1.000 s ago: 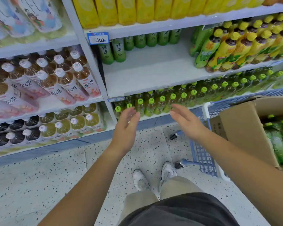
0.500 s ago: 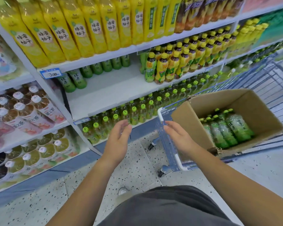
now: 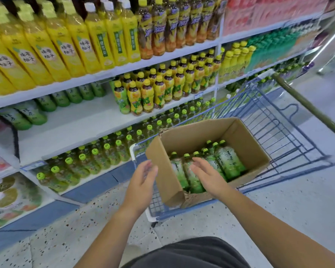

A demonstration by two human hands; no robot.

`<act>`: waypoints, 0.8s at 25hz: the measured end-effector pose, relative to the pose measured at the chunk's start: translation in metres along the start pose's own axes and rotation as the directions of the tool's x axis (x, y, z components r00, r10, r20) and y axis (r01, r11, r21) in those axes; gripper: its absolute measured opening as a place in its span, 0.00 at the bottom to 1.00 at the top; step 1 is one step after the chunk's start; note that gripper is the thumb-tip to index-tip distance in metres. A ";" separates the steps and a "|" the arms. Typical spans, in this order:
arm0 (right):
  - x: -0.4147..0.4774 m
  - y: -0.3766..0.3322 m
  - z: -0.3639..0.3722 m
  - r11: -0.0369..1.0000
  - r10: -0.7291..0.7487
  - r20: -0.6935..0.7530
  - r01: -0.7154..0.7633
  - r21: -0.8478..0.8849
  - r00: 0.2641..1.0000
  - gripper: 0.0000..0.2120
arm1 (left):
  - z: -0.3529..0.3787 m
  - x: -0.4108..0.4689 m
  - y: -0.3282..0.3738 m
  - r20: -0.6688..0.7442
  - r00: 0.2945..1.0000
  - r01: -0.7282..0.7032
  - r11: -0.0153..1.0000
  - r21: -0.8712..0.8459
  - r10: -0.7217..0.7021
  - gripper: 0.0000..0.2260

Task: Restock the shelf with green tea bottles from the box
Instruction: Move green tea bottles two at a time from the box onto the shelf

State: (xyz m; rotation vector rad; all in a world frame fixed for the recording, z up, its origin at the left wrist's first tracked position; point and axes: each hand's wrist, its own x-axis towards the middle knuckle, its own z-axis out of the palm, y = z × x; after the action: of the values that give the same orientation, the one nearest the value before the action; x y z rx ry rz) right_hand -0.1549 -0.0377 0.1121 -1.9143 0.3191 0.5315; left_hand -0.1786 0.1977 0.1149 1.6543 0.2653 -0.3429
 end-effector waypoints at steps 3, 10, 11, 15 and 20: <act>0.008 0.018 -0.035 0.998 0.046 -0.020 -0.047 -0.032 0.999 0.28 | 0.035 0.012 0.004 0.033 0.999 0.040 0.999 0.018 -0.041 0.19; 0.029 0.059 -0.091 0.985 0.163 -0.190 -0.171 -0.026 0.968 0.27 | 0.099 0.075 -0.006 0.190 0.976 0.082 0.985 0.151 -0.110 0.35; 0.034 0.066 -0.097 0.982 0.179 -0.210 -0.188 -0.022 0.961 0.27 | 0.106 0.084 -0.010 0.205 0.969 0.102 0.978 0.181 -0.139 0.38; 0.055 0.090 -0.123 0.961 0.260 -0.229 -0.274 -0.027 0.938 0.29 | 0.129 0.109 -0.026 0.208 0.952 0.163 0.947 0.278 -0.225 0.37; 0.098 0.124 -0.159 0.900 0.306 -0.220 -0.357 -0.249 0.926 0.30 | 0.163 0.141 -0.051 0.146 0.931 0.254 0.882 0.398 -0.334 0.35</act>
State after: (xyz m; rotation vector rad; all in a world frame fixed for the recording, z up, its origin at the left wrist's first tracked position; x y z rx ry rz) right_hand -0.0927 -0.2306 0.0156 -2.2071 0.7294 0.6635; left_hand -0.0775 0.0377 -0.0004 1.9348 0.3075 -0.8406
